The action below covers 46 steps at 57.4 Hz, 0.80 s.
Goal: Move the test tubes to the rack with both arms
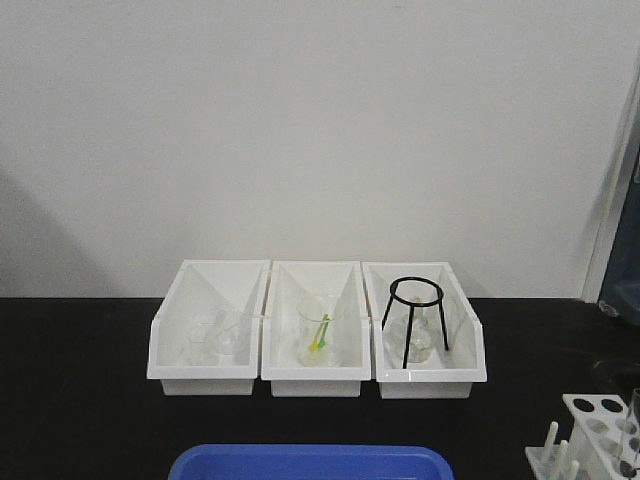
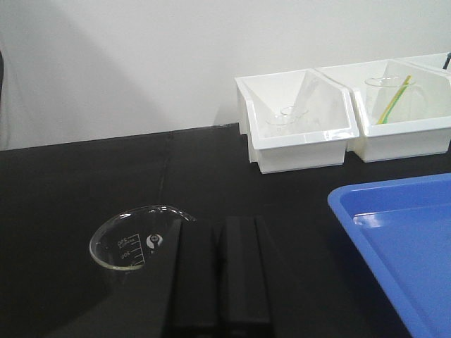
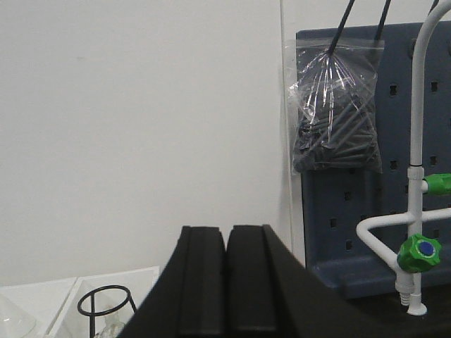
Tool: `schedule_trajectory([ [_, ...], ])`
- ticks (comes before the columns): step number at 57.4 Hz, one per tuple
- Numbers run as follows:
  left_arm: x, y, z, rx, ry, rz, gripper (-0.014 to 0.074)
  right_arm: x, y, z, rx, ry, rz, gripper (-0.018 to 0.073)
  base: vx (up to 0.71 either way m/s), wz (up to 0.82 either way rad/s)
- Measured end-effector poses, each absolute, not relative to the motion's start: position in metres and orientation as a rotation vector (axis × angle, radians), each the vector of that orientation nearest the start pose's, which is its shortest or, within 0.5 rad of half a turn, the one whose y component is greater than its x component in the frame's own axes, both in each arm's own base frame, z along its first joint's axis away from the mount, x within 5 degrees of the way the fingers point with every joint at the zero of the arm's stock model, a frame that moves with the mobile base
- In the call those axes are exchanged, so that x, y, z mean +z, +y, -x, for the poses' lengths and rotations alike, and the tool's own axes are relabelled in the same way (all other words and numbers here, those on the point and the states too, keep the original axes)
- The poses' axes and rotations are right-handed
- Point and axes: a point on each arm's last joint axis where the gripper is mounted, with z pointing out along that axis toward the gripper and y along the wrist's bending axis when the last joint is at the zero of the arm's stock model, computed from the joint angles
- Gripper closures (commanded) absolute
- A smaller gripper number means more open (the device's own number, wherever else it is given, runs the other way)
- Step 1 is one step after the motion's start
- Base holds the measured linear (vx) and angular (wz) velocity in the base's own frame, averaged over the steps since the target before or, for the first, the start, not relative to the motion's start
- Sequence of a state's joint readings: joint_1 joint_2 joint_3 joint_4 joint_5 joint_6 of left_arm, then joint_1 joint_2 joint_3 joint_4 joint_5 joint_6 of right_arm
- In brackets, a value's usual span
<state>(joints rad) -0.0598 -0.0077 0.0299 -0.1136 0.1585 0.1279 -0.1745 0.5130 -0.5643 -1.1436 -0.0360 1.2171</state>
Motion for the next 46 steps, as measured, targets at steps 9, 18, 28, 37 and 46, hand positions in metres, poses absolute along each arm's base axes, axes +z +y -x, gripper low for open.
schedule_trajectory([
  [9,0.1892,-0.005,-0.0565,-0.048,1.662,-0.076,0.0615,0.3655,-0.0159,-0.107,-0.06,1.41,-0.149,0.0567,0.0,0.0],
  [18,0.1892,-0.005,-0.0565,-0.049,1.662,-0.075,0.0615,0.3655,-0.0159,-0.107,-0.06,1.41,-0.149,0.0567,0.0,0.0],
  [28,0.1892,-0.005,-0.0565,-0.049,1.662,-0.075,0.0615,0.3655,-0.0159,-0.107,-0.06,1.41,-0.149,0.0567,0.0,0.0],
  [37,0.1892,-0.005,-0.0565,-0.05,1.662,-0.075,0.0615,0.3654,-0.0159,-0.107,-0.077,1.412,-0.134,0.0567,0.0,0.0],
  [46,0.1892,-0.005,-0.0565,-0.05,1.662,-0.074,0.0615,0.3603,-0.0144,-0.1074,-0.039,1.422,-0.147,0.0567,0.0,0.0],
])
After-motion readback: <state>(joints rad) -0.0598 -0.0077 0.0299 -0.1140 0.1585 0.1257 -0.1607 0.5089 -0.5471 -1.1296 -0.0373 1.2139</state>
